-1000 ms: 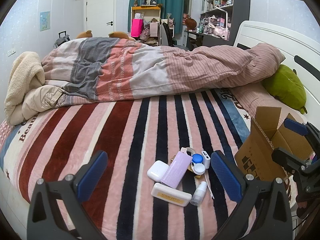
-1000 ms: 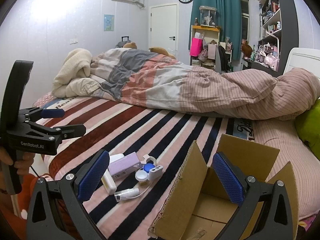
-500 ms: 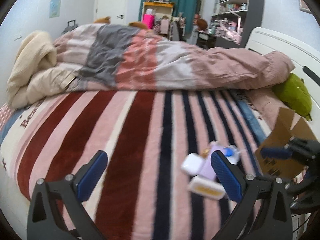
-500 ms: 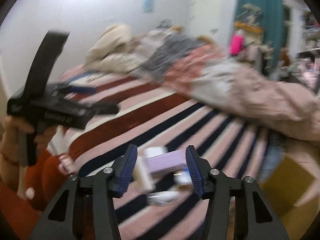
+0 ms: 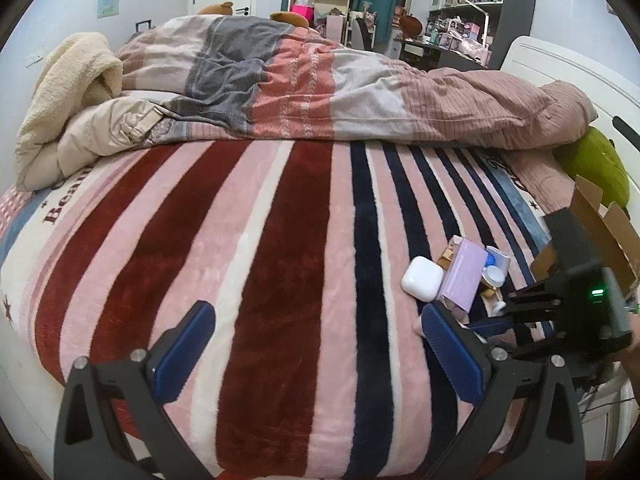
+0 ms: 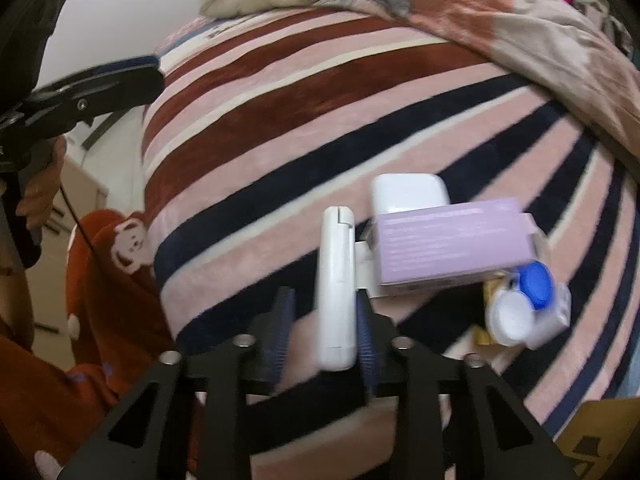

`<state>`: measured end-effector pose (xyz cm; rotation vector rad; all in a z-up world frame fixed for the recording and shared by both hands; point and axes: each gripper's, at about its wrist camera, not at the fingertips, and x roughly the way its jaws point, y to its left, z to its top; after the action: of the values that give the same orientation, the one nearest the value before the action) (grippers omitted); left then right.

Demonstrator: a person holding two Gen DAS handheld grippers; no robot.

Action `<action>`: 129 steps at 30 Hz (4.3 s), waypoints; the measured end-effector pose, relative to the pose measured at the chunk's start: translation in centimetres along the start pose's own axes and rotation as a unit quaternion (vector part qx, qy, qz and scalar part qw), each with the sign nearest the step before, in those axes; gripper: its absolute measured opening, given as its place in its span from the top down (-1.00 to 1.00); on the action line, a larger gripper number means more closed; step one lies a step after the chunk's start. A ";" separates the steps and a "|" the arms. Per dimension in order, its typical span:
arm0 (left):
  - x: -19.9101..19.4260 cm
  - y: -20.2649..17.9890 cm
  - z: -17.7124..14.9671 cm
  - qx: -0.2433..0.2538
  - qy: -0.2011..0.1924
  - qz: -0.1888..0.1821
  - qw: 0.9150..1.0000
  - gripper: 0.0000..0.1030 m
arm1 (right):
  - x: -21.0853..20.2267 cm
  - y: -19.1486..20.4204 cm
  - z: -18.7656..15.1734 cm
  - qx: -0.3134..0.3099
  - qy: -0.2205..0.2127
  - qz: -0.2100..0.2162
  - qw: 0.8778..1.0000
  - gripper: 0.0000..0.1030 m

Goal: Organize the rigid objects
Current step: 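Grasp the white rectangular case with the right gripper, then carry the white case over the cardboard box and open the right gripper, then grasp the lavender box with the right gripper and lift it, then lower the lavender box into the cardboard box and release it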

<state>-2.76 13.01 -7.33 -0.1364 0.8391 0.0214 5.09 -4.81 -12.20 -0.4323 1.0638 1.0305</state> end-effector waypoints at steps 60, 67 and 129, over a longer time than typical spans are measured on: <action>3.4 -1.5 5.9 0.058 0.032 -0.086 0.994 -0.59 | -3.1 -2.6 2.1 0.094 -0.080 -0.044 0.991 -0.91; 5.0 -0.8 5.2 0.045 0.045 -0.088 0.994 -0.59 | 0.1 -5.1 1.8 0.147 -0.076 -0.055 0.985 -0.90; 2.2 -30.1 11.7 0.219 0.072 -0.274 0.934 -0.34 | -19.9 -12.2 -12.6 0.223 -0.056 -0.159 0.960 0.26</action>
<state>9.51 -15.41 2.16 0.0526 0.9096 -0.7063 7.08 -29.57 -2.73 -0.1650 1.0481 0.5020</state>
